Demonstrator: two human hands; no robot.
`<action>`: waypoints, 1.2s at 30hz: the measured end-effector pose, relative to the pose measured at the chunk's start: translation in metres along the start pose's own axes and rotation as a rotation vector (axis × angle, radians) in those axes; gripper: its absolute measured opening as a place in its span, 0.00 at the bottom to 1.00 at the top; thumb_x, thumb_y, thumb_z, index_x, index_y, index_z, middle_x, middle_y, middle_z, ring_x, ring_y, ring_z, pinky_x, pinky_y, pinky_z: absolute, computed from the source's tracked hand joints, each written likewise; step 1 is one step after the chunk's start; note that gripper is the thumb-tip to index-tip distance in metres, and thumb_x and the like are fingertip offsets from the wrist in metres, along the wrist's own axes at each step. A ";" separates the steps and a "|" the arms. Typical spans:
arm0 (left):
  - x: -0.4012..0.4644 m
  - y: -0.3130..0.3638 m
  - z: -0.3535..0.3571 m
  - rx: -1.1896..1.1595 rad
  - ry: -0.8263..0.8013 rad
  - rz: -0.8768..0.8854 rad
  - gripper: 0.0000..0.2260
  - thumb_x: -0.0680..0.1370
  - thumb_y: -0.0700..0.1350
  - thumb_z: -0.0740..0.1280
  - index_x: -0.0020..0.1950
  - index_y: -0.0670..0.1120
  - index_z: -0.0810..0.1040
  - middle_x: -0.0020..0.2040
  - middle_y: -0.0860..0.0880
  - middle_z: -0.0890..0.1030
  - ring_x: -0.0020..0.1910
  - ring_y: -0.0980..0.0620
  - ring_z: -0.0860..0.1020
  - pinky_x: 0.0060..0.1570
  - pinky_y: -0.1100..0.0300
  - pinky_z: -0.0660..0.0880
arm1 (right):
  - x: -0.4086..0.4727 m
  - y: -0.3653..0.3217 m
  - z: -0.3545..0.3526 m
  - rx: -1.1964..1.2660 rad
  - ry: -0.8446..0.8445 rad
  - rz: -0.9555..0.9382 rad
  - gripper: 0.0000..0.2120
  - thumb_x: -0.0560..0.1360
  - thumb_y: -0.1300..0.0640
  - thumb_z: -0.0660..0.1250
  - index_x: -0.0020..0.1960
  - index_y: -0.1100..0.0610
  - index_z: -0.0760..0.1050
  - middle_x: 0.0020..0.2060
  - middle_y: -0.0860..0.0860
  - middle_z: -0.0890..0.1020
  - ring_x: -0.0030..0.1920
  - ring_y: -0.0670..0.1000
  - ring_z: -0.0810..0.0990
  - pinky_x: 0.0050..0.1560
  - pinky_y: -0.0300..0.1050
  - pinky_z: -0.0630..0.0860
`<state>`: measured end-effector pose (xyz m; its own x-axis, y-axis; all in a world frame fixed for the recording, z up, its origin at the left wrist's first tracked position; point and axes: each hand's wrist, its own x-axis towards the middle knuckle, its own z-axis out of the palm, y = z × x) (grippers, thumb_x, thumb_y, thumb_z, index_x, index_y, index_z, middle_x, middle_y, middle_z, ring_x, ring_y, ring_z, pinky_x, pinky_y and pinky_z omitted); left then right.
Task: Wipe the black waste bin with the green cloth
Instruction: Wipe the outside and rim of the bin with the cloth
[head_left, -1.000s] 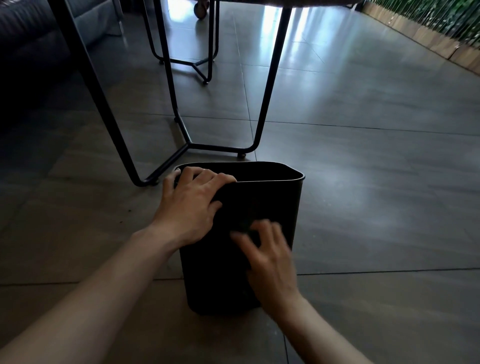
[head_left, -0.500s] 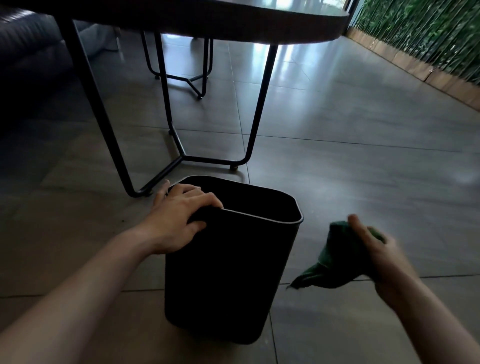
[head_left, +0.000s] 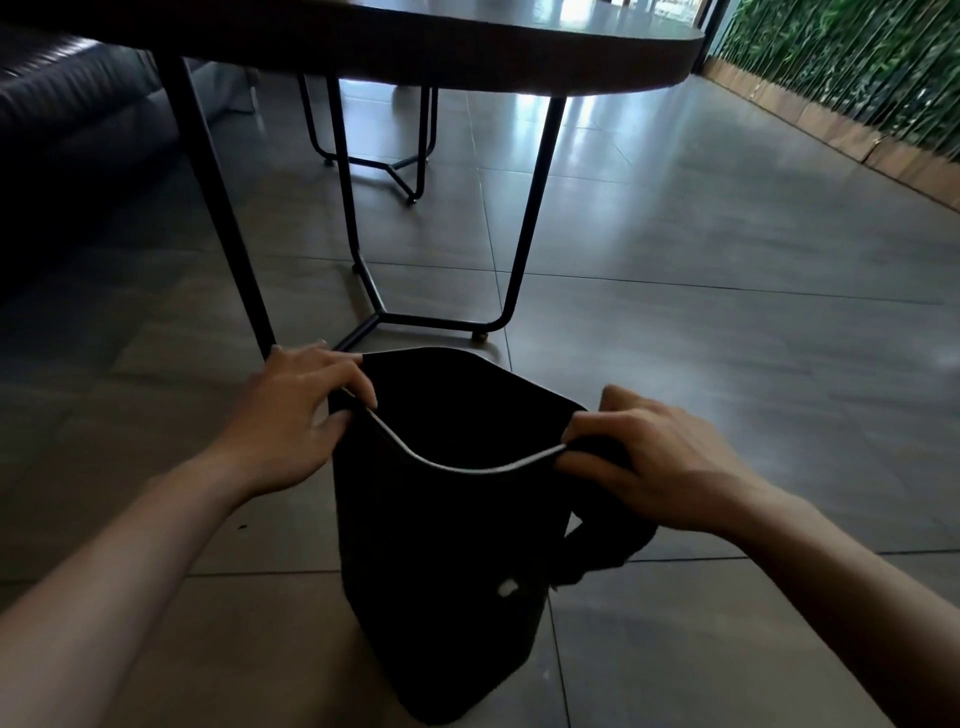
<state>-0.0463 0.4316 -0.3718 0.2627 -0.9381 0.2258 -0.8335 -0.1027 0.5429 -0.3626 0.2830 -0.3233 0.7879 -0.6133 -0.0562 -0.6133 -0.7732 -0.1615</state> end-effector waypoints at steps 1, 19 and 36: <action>0.002 0.003 0.000 -0.029 0.046 -0.007 0.17 0.74 0.40 0.72 0.49 0.63 0.77 0.66 0.53 0.79 0.72 0.47 0.71 0.71 0.43 0.67 | 0.005 -0.009 -0.005 -0.017 0.027 0.009 0.22 0.73 0.25 0.52 0.56 0.34 0.74 0.43 0.42 0.71 0.42 0.49 0.77 0.39 0.48 0.73; 0.001 0.035 0.006 -0.075 -0.021 0.120 0.28 0.76 0.42 0.69 0.73 0.61 0.68 0.69 0.60 0.74 0.71 0.56 0.69 0.70 0.48 0.70 | 0.040 -0.070 0.006 0.323 0.387 0.210 0.20 0.75 0.37 0.69 0.65 0.40 0.77 0.50 0.46 0.79 0.51 0.52 0.81 0.49 0.52 0.81; 0.015 0.031 0.010 -0.142 -0.034 0.078 0.28 0.75 0.41 0.72 0.70 0.63 0.72 0.62 0.66 0.73 0.68 0.59 0.70 0.68 0.58 0.66 | -0.037 -0.080 0.200 -0.507 0.325 -0.791 0.20 0.87 0.54 0.55 0.78 0.49 0.66 0.76 0.54 0.69 0.74 0.62 0.71 0.79 0.64 0.55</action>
<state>-0.0731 0.4113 -0.3597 0.1816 -0.9522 0.2458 -0.7731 0.0162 0.6341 -0.3314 0.3993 -0.5053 0.9735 0.1526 0.1706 0.0711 -0.9099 0.4086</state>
